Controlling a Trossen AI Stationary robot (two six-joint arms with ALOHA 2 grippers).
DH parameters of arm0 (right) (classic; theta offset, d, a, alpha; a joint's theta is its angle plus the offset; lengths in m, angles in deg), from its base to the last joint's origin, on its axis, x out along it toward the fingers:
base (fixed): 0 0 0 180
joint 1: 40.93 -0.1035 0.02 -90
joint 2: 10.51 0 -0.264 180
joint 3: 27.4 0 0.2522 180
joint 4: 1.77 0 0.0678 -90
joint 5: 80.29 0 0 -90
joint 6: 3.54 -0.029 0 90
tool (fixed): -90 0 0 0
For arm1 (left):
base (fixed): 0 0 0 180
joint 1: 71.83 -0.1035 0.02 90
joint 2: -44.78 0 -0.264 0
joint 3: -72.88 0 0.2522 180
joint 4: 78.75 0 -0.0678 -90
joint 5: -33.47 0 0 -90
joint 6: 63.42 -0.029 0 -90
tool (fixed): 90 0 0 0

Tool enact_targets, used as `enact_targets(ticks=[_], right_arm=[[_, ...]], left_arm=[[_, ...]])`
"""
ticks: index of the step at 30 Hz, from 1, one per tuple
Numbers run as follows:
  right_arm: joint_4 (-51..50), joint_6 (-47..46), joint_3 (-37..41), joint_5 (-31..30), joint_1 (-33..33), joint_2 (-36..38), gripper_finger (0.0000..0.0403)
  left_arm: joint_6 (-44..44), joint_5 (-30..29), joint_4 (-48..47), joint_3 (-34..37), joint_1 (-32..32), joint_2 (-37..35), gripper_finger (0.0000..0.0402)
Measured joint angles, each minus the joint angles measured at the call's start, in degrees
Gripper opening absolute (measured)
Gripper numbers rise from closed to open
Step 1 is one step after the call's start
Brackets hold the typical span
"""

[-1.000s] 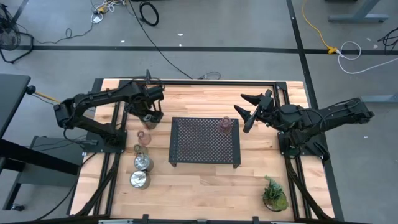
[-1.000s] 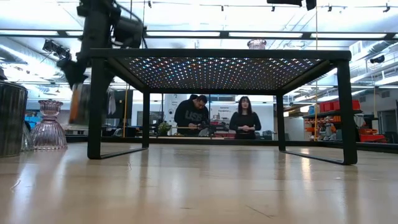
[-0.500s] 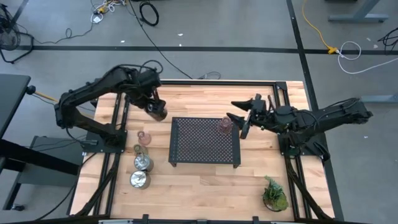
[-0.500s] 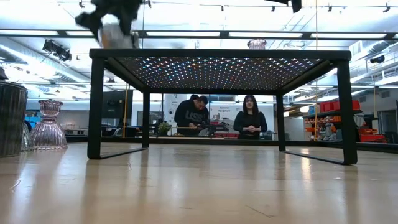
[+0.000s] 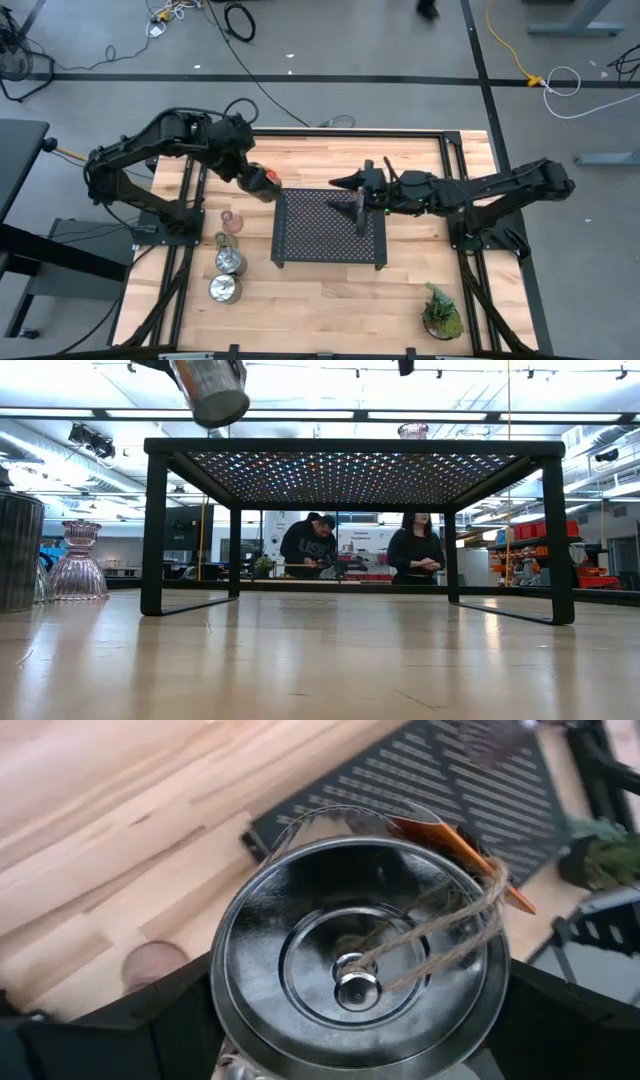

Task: Pick & Place candle stick holders
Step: Put the silver scented candle on the shelf

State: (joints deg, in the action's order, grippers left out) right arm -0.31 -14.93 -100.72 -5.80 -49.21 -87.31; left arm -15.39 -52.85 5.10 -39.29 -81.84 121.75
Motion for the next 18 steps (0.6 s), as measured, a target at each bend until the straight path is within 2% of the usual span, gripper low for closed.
enact_targets(ticks=[4,8,18], right_arm=[[0.80,0.03,-0.80,-1.04,0.07,-2.92,0.0265],[1.77,-5.35,-0.80,-3.34,0.07,-3.12,0.0265],[5.19,-8.61,-0.80,-1.38,-0.28,-3.10,0.0266]], left_arm=[[0.82,0.91,3.43,0.00,2.86,0.02,0.0356],[1.23,1.04,4.58,0.00,5.50,0.02,0.0356],[-0.19,2.71,8.05,0.02,9.62,2.56,0.0356]])
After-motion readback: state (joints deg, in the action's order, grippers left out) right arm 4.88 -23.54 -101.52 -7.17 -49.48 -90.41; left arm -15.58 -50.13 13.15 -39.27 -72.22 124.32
